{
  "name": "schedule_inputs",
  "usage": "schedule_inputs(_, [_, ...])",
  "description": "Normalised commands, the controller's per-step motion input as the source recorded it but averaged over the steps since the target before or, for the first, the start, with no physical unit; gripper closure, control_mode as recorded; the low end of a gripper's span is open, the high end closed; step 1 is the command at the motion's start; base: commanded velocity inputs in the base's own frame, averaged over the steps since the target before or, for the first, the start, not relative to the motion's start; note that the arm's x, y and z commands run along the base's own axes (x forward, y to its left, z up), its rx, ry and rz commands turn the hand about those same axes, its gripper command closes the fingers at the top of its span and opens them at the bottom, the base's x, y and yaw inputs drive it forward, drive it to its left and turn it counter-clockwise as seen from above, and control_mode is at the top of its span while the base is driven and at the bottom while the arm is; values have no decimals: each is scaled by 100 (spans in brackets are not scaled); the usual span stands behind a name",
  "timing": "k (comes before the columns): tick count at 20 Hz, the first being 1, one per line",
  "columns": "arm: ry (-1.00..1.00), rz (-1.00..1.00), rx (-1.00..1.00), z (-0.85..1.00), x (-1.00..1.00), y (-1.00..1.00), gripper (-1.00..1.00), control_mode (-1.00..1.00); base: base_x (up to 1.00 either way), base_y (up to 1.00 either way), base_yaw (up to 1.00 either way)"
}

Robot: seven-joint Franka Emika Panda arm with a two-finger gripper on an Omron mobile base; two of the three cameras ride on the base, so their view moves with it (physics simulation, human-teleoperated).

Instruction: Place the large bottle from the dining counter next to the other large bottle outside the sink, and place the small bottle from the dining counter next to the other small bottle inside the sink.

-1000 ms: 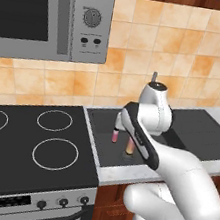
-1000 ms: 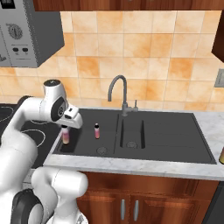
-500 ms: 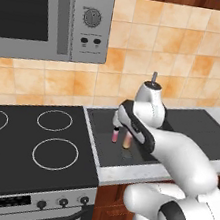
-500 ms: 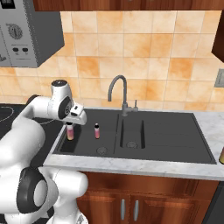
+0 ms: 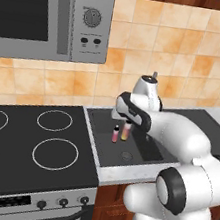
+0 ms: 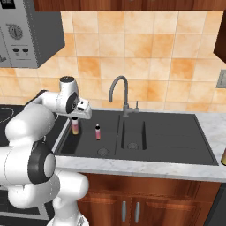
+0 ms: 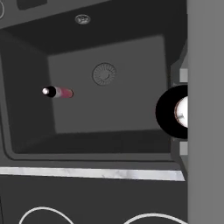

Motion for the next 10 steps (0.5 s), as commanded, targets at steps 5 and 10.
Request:
schedule_inputs(5, [-4, 1, 0, -11, 10, 0, 100, -100, 0, 0, 0])
schedule_inputs(10, [-9, 1, 0, -13, 1, 0, 100, -100, 0, 0, 0])
